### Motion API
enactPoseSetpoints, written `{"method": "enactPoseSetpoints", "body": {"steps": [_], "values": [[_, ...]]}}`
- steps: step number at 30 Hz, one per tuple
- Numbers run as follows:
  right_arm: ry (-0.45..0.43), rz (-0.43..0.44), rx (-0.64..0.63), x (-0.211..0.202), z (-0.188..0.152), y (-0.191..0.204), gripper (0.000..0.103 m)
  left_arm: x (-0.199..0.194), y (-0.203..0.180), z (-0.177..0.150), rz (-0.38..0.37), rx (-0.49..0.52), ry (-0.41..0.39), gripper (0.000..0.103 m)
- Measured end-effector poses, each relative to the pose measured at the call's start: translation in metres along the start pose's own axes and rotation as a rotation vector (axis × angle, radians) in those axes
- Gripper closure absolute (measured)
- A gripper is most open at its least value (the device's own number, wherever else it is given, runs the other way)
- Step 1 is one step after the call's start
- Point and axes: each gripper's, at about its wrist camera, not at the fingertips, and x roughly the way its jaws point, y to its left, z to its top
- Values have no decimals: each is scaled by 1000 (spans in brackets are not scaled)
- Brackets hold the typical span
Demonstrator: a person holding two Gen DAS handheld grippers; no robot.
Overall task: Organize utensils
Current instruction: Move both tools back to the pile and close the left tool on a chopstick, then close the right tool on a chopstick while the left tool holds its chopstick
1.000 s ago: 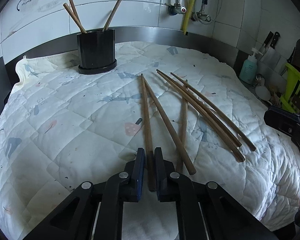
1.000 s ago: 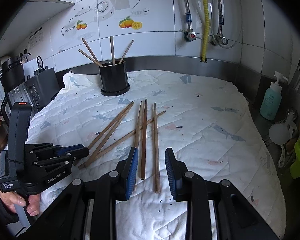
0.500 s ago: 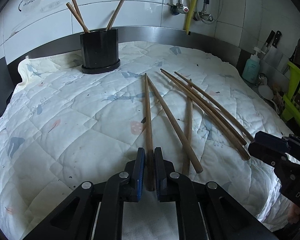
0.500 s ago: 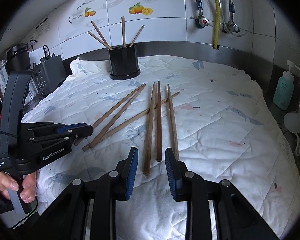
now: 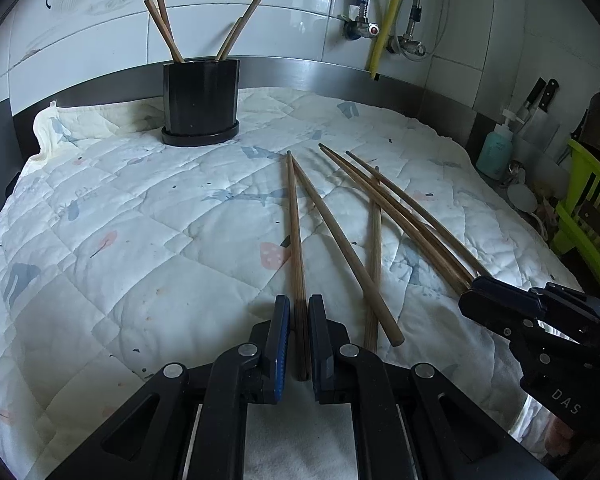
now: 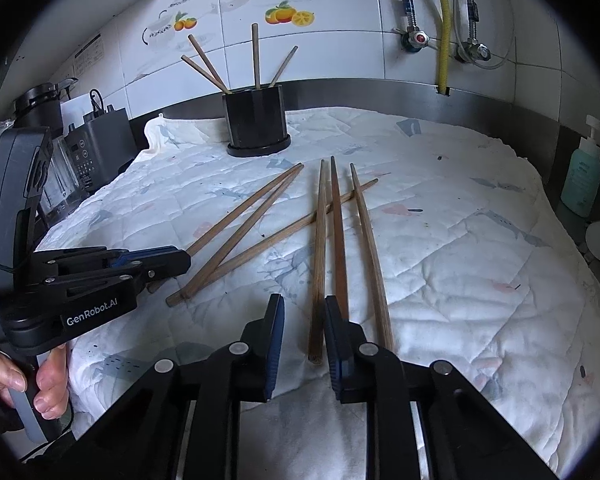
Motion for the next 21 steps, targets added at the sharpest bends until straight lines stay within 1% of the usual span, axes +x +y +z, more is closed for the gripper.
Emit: {"method": "enactPoseSetpoints", "body": {"steps": [6,9,15,21], "values": [[26,-7,10,8,-1,-2,82,-1,4,-1,-31,-22,-1,93],[21,-12,7,7,-2,-2,83,-2,7,-1,-43,-35,-2,93],[-2,-57,-37,9,-4,5,91,0,1,0,-23,-26,-3,93],[-9,-63,-38,8,-3,5,93,2,-4,2,4,-4,-3,96]]}}
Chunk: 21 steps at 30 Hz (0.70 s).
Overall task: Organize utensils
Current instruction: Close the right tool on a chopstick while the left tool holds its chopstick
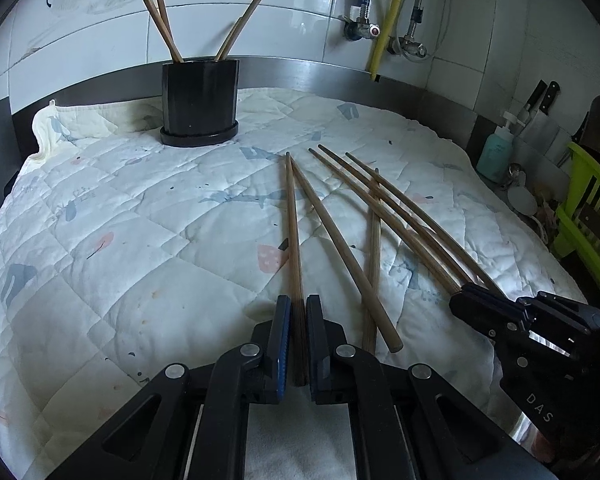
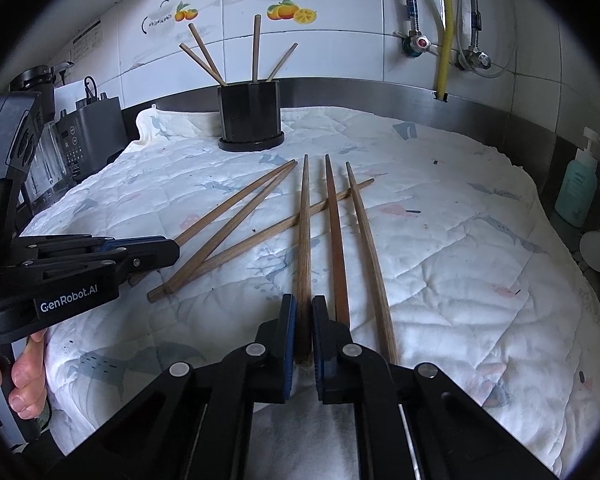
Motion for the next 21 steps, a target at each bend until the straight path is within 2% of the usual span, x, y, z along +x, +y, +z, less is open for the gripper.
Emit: {"method": "enactPoseSetpoints", "body": {"steps": [7,21], "values": [[-25,3,-19,-16,12,5,93,-11,9,10,-12,-7,-8,97],[-146,28,-52,-43,71,0,93,-62,25,62,-1,21,-136,97]]}}
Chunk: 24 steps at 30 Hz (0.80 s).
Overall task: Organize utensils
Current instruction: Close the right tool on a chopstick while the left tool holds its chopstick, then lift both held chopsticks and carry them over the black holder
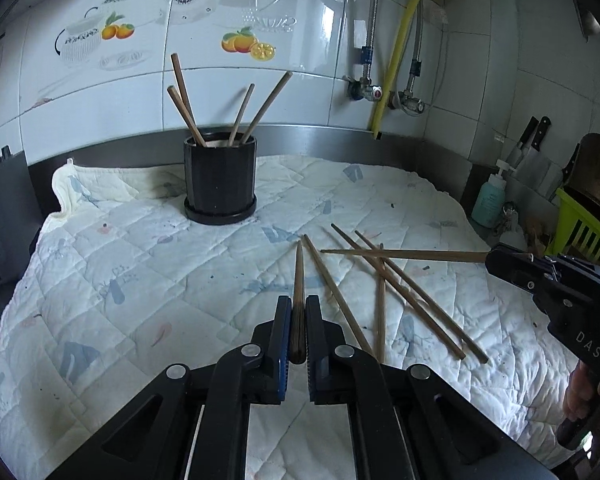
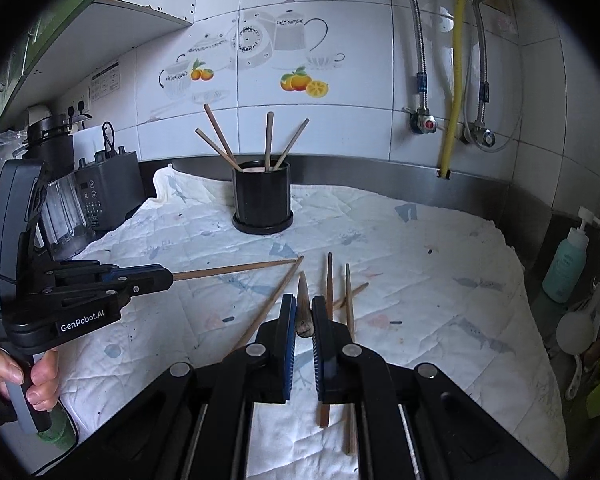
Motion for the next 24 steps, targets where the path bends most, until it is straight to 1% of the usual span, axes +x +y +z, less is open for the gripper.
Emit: {"method": "enactPoseSetpoints", "body": {"steps": [11,14,20,24], "values": [[-32,29,-46,8,47,-7,93,-14,10,48,-17,36,-66,97],[-35,36,-60,11,63,-8,93,-17,17,61,-26,28,-76,97],[-45,66,-62,16,94,-13,93,-21,27,84,-13,36,-91,97],[-41,83,-67,22,113,-15,93,-27,31,102,-5,44,-117,97]]}}
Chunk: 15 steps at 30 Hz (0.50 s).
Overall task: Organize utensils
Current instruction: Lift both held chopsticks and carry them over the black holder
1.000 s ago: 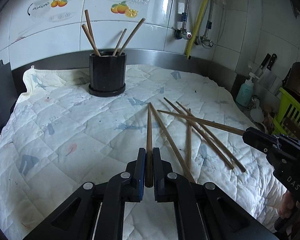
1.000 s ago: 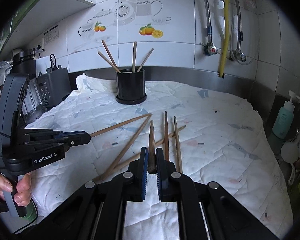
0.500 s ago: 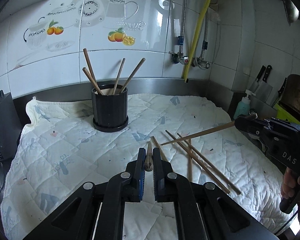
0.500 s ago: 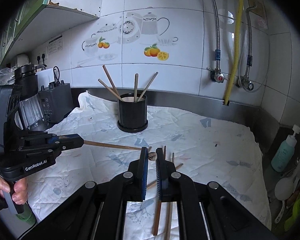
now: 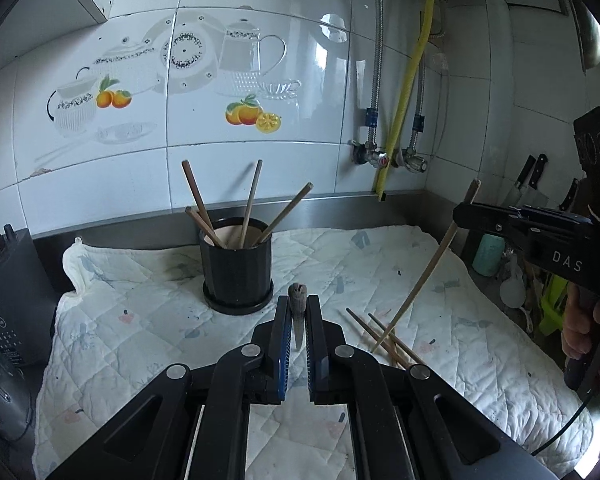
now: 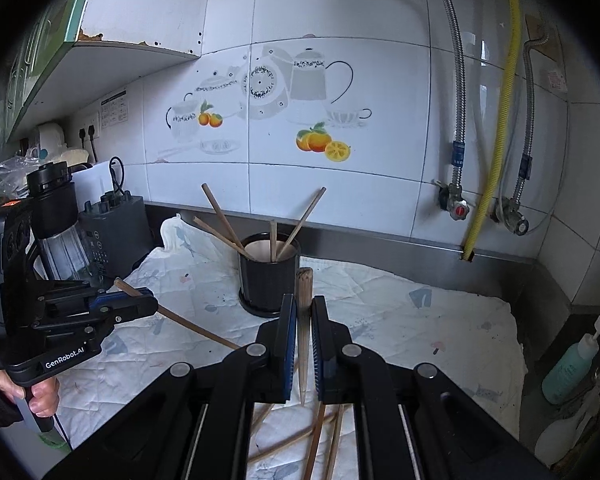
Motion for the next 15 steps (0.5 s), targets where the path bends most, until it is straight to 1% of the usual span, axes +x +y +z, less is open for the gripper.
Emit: {"method": "enactPoseSetpoints", "body": {"steps": [5,10,15], "values": [[-10,11,-16,8,25,-3,93,-9,2,31,13,24,-63,97],[-42,31,-13,14,55,-6,93,-13,7,67,40,42,-129,97],[-74,38,-14,27,84,-6,93,-11,12,111,59,55,-211,97]]}}
